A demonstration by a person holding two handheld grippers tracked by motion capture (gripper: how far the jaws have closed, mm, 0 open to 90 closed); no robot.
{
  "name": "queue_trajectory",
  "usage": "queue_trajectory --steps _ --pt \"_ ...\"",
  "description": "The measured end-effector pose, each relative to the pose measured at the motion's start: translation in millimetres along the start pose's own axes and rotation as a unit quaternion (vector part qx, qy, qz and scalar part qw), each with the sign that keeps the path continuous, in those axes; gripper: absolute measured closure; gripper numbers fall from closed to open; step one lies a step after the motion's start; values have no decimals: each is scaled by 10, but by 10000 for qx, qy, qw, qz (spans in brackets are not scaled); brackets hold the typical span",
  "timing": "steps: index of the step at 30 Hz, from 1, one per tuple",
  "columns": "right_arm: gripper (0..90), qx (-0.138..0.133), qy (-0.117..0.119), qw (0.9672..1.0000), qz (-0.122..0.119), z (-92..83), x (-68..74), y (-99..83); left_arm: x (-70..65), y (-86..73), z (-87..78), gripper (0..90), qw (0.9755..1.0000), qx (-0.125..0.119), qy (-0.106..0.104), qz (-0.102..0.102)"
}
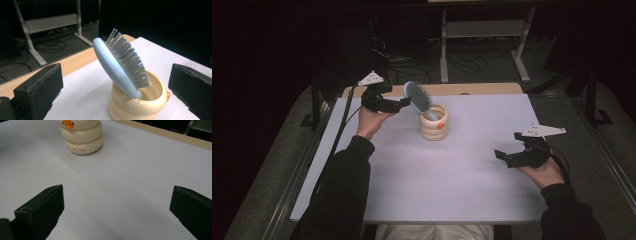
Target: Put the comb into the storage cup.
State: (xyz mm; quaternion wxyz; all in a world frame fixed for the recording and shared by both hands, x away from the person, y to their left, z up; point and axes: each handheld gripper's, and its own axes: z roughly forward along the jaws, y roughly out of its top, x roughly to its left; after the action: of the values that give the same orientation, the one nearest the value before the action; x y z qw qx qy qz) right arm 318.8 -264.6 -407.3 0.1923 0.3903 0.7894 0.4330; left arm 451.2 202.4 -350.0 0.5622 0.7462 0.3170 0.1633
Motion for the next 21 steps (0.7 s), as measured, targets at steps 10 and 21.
queue_trajectory --steps 10,21 --pt "0 -35 -46 10000 24 1 -16 7 87 5 -386 0 9999 -139 4 51" --pt "0 -9 -66 10000 10 3 -11 3 241 -73 -683 0 9999 -139 34 7"
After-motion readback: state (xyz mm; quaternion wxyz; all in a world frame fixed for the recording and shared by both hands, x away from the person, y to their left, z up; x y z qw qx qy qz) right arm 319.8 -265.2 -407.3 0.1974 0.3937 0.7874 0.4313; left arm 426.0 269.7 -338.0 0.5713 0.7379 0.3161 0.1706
